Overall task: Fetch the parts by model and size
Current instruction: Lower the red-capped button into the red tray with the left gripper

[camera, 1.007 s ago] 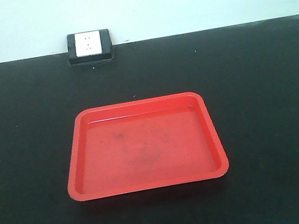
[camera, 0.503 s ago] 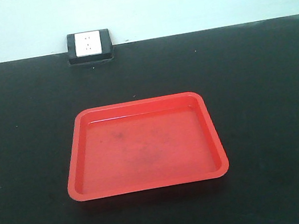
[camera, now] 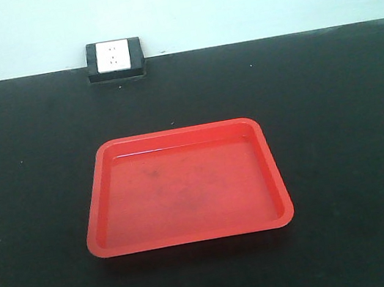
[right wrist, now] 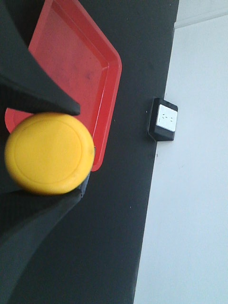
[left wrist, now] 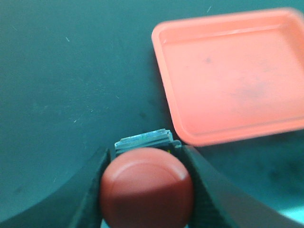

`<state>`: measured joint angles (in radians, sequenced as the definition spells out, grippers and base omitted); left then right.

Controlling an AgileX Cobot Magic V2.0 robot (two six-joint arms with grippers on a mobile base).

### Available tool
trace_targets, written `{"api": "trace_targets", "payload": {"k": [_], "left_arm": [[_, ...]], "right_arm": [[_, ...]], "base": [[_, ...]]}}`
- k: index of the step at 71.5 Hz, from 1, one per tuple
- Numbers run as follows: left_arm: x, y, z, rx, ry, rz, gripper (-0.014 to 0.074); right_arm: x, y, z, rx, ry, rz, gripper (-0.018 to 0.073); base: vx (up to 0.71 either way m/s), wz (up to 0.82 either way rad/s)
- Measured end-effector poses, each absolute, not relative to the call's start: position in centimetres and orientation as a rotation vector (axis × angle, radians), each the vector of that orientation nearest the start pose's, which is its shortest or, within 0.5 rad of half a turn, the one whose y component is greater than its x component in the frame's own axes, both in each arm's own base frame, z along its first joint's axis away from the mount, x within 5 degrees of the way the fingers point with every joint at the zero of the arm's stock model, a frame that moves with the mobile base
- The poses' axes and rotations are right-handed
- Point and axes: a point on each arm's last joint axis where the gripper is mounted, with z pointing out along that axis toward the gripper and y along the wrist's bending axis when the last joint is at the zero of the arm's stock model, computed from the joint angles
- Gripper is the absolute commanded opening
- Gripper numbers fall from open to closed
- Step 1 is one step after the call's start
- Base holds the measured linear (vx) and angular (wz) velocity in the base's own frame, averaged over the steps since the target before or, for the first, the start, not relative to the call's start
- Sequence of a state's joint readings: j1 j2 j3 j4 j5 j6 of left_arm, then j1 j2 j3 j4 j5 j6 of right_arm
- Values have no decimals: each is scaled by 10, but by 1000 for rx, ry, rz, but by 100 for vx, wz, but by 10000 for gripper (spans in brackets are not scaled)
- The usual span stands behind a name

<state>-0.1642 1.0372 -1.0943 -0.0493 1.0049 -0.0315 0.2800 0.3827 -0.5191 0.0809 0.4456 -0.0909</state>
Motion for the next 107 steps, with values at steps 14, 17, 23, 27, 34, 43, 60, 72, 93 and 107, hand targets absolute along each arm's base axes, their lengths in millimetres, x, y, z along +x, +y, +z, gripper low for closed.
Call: {"api": "trace_targets", "payload": {"k": [14, 17, 23, 27, 34, 43, 60, 72, 93, 107], "left_arm": [[251, -57, 360, 308, 2502, -221, 0], [265, -64, 356, 342, 2520, -233, 0], [285, -77, 347, 396, 2548, -246, 0], [299, -88, 339, 435, 2566, -246, 0], [317, -108, 327, 508, 2588, -227, 0], [337, -135, 306, 580, 2621, -180, 0], [364, -178, 266, 608, 2644, -189, 4], [376, -188, 231, 629, 2702, -151, 8], [386, -192, 207, 632, 2709, -126, 71], [387, -193, 200, 627, 2722, -124, 240]], "right_arm": [[77, 25, 321, -292, 1774, 219, -10], [77, 25, 321, -292, 1774, 219, -10], [77, 25, 321, -292, 1774, 219, -10], [77, 25, 321, -292, 1774, 219, -10], [77, 25, 321, -292, 1774, 219, -10], [77, 25, 321, -292, 1774, 219, -10], [77, 25, 321, -292, 1774, 219, -10], [77, 25, 321, -292, 1774, 219, -10], [77, 25, 321, -292, 1774, 219, -10], [77, 25, 321, -292, 1774, 219, -10]], "base": [[0, 0], [0, 0], [0, 0], [0, 0], [0, 0], [0, 0], [0, 0], [0, 0], [0, 0], [0, 0]]}}
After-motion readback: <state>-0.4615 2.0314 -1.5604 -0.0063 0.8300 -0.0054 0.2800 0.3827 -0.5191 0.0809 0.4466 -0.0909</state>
